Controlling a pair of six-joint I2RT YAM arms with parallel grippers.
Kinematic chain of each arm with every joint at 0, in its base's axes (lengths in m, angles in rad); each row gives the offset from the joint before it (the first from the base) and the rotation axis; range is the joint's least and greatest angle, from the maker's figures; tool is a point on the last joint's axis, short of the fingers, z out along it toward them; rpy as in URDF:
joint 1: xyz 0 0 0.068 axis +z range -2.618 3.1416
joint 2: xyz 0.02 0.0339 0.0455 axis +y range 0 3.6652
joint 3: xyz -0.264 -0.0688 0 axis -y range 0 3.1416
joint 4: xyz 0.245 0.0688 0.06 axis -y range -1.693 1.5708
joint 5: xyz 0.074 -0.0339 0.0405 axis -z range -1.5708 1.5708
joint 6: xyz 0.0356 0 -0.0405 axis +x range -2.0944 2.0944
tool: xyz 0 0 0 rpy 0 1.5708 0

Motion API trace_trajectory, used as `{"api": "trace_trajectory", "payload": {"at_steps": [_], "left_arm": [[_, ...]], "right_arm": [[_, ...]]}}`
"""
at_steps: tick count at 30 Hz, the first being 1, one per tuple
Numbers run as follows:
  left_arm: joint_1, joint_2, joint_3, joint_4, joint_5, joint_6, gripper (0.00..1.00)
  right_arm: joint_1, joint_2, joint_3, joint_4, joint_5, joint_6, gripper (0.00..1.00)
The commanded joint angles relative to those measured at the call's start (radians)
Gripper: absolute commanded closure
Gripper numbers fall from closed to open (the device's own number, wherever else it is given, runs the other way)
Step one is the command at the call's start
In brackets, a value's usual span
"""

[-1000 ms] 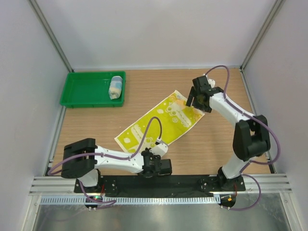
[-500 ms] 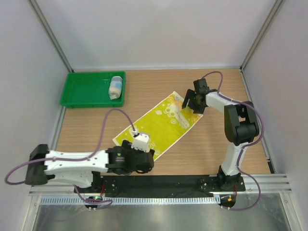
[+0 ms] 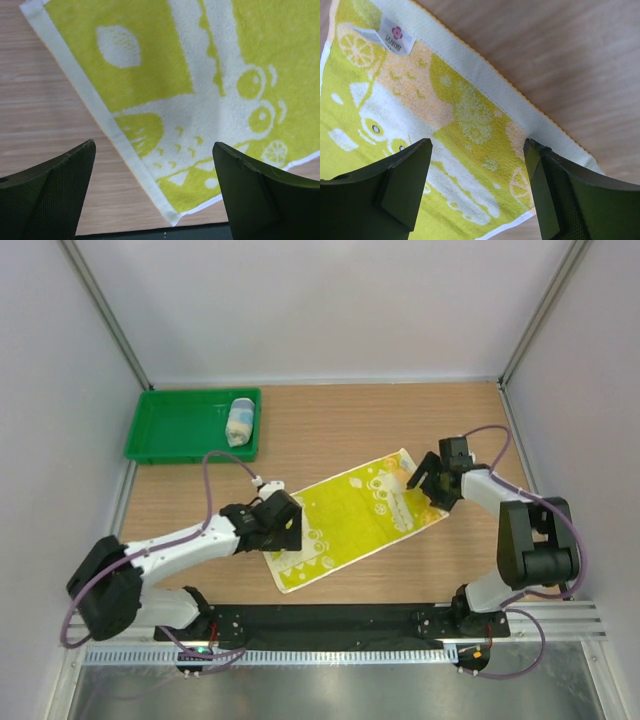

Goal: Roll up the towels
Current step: Flatten the towel

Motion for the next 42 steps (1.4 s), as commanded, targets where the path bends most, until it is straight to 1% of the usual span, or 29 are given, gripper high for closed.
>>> {"api": "trace_trajectory", "payload": {"at_steps": [1, 2, 5, 6, 8, 9, 10, 13, 15, 16, 17, 18, 19, 20, 21, 22, 23, 24, 26, 29, 33, 36, 37, 40, 42], "left_arm": [[0.045, 0.117, 0.072, 0.116, 0.068, 0.073, 0.00], [0.074, 0.170, 0.086, 0.128, 0.076, 0.079, 0.00], [0.137, 0.256, 0.107, 0.169, 0.093, 0.122, 0.00], [0.148, 0.278, 0.130, 0.171, 0.091, 0.128, 0.01], [0.166, 0.305, 0.152, 0.180, 0.070, 0.155, 0.01], [0.173, 0.334, 0.176, 0.179, 0.067, 0.159, 0.01], [0.174, 0.344, 0.187, 0.176, 0.064, 0.162, 0.02], [0.174, 0.347, 0.218, 0.151, 0.080, 0.164, 0.03], [0.174, 0.330, 0.213, 0.151, 0.100, 0.153, 0.03], [0.174, 0.307, 0.207, 0.151, 0.104, 0.149, 0.03], [0.174, 0.298, 0.203, 0.150, 0.108, 0.142, 0.04], [0.174, 0.287, 0.198, 0.148, 0.110, 0.139, 0.04], [0.174, 0.278, 0.187, 0.148, 0.113, 0.138, 0.04], [0.174, 0.278, 0.181, 0.150, 0.108, 0.135, 0.03], [0.174, 0.279, 0.180, 0.150, 0.105, 0.133, 0.03], [0.174, 0.288, 0.177, 0.150, 0.104, 0.132, 0.03], [0.174, 0.293, 0.169, 0.151, 0.101, 0.127, 0.04], [0.174, 0.299, 0.167, 0.154, 0.101, 0.127, 0.04], [0.174, 0.308, 0.161, 0.162, 0.097, 0.132, 0.04], [0.174, 0.318, 0.155, 0.197, 0.100, 0.148, 0.04], [0.196, 0.373, 0.181, 0.200, 0.085, 0.155, 0.03], [0.219, 0.440, 0.210, 0.199, 0.091, 0.173, 0.03], [0.222, 0.454, 0.232, 0.199, 0.088, 0.181, 0.03], [0.234, 0.500, 0.276, 0.196, 0.067, 0.210, 0.03], [0.249, 0.520, 0.301, 0.196, 0.064, 0.227, 0.03]], "right_arm": [[0.005, -0.100, -0.160, -0.123, -0.051, 0.066, 0.18], [0.005, -0.191, -0.191, -0.126, -0.080, 0.081, 0.18], [0.008, -0.351, -0.282, -0.197, -0.065, 0.113, 0.19], [0.013, -0.467, -0.294, -0.250, -0.041, 0.115, 0.19], [0.019, -0.573, -0.294, -0.318, -0.005, 0.119, 0.19], [0.025, -0.674, -0.277, -0.365, 0.008, 0.121, 0.18], [0.028, -0.712, -0.263, -0.384, 0.040, 0.121, 0.19], [0.036, -0.778, -0.207, -0.386, 0.042, 0.106, 0.17], [0.039, -0.747, -0.179, -0.357, 0.036, 0.061, 0.16], [0.041, -0.676, -0.153, -0.335, 0.026, 0.037, 0.17], [0.048, -0.636, -0.144, -0.315, -0.035, 0.003, 0.17], [0.060, -0.584, -0.135, -0.294, -0.042, -0.006, 0.18], [0.112, -0.487, -0.113, -0.262, -0.012, -0.014, 0.19], [0.146, -0.427, -0.095, -0.251, 0.008, -0.029, 0.21], [0.184, -0.377, -0.055, -0.245, 0.075, -0.034, 0.24], [0.223, -0.334, -0.038, -0.242, 0.105, -0.034, 0.26], [0.263, -0.256, -0.024, -0.234, 0.131, -0.029, 0.29], [0.267, -0.229, -0.013, -0.207, 0.124, -0.026, 0.30], [0.269, -0.166, -0.009, -0.177, 0.116, -0.025, 0.35], [0.269, -0.105, 0.025, -0.154, 0.122, -0.042, 0.36], [0.252, 0.027, 0.083, -0.154, 0.139, -0.075, 0.36], [0.214, 0.099, 0.103, -0.136, 0.092, -0.089, 0.36], [0.188, 0.145, 0.109, -0.136, 0.069, -0.094, 0.36], [0.137, 0.194, 0.123, -0.130, 0.032, -0.095, 0.36], [0.131, 0.199, 0.128, -0.125, 0.027, -0.089, 0.36]]}}
